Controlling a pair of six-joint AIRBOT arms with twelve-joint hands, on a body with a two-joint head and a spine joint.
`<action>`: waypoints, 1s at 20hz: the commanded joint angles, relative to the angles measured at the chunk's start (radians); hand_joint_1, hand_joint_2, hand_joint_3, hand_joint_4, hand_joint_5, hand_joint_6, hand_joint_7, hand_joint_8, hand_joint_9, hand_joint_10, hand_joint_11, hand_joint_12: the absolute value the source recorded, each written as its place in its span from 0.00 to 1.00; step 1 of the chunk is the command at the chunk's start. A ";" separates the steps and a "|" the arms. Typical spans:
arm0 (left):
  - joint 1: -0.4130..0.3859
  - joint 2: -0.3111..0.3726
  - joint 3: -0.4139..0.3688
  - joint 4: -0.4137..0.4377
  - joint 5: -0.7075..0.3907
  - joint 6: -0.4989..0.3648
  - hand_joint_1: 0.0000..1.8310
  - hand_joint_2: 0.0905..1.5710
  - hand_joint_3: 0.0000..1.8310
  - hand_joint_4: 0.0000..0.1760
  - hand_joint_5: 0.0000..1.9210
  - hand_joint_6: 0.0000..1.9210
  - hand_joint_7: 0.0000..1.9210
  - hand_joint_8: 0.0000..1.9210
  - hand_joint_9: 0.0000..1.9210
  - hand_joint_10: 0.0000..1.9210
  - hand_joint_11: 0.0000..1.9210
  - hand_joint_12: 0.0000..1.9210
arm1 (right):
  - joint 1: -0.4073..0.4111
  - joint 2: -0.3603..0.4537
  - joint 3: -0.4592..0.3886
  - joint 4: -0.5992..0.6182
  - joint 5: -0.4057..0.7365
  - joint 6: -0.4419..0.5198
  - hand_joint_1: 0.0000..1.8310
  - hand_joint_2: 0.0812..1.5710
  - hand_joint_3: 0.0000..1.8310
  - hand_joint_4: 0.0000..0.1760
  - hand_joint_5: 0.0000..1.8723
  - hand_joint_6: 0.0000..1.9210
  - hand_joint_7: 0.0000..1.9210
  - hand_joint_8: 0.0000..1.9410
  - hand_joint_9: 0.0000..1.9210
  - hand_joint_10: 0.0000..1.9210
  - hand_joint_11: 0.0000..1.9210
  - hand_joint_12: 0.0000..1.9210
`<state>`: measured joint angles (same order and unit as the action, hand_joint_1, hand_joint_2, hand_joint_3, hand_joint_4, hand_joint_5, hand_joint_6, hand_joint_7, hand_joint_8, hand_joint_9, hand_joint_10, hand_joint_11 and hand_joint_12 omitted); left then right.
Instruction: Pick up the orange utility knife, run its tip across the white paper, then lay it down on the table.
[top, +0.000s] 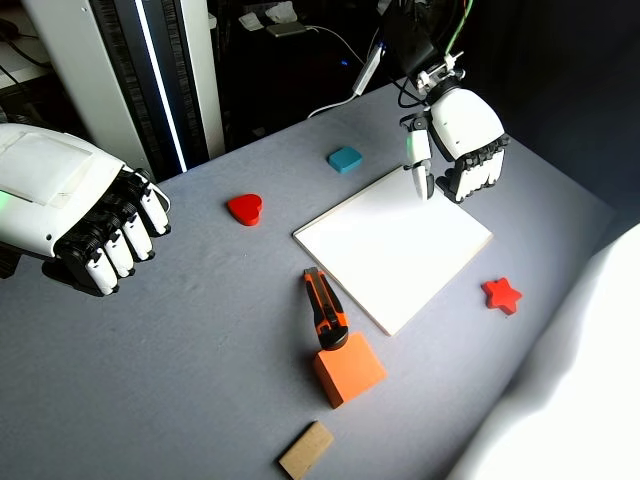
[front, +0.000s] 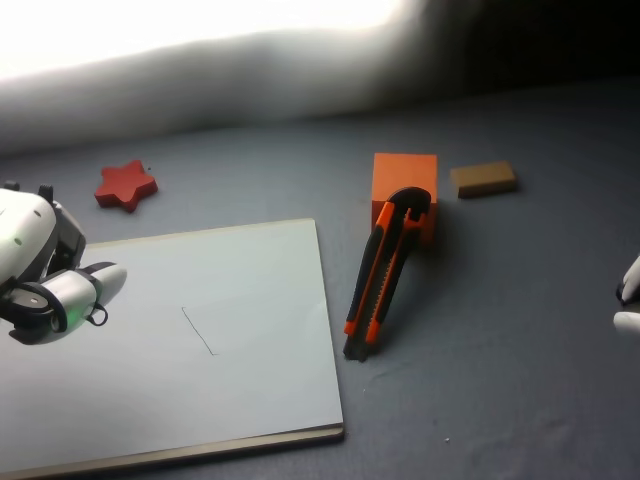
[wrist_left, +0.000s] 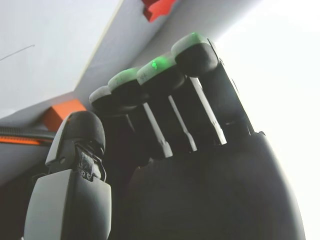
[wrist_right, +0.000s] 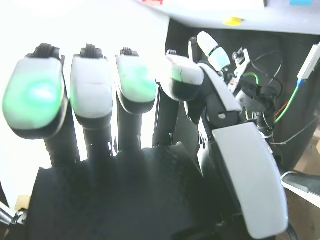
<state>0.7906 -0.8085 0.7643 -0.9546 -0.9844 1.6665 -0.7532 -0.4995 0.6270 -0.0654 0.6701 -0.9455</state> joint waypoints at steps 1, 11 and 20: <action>-0.003 0.002 0.002 0.034 -0.122 0.000 0.09 0.69 0.18 0.03 0.02 0.00 0.03 0.01 0.02 0.01 0.00 0.24 | 0.005 0.004 0.001 0.010 0.114 -0.003 0.18 0.62 0.20 0.00 0.00 0.00 0.00 0.01 0.00 0.00 0.00 0.00; 0.057 -0.008 -0.012 0.004 -0.208 -0.058 0.06 0.80 0.00 0.02 0.01 0.00 0.02 0.00 0.02 0.00 0.00 0.24 | 0.017 0.012 0.006 -0.003 0.133 0.001 0.24 0.67 0.03 0.00 0.00 0.00 0.00 0.00 0.00 0.00 0.00 0.00; 0.034 -0.004 -0.039 -0.015 -0.218 -0.070 0.08 0.80 0.00 0.07 0.02 0.00 0.03 0.00 0.03 0.00 0.00 0.24 | 0.428 -0.201 0.261 -0.905 -0.202 0.729 0.60 0.62 0.01 0.00 0.00 0.00 0.00 0.00 0.00 0.00 0.00 0.00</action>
<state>0.8291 -0.8200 0.7216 -1.0107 -1.0931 1.5948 -0.3141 -0.7258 0.9062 -1.0645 0.4026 -0.1799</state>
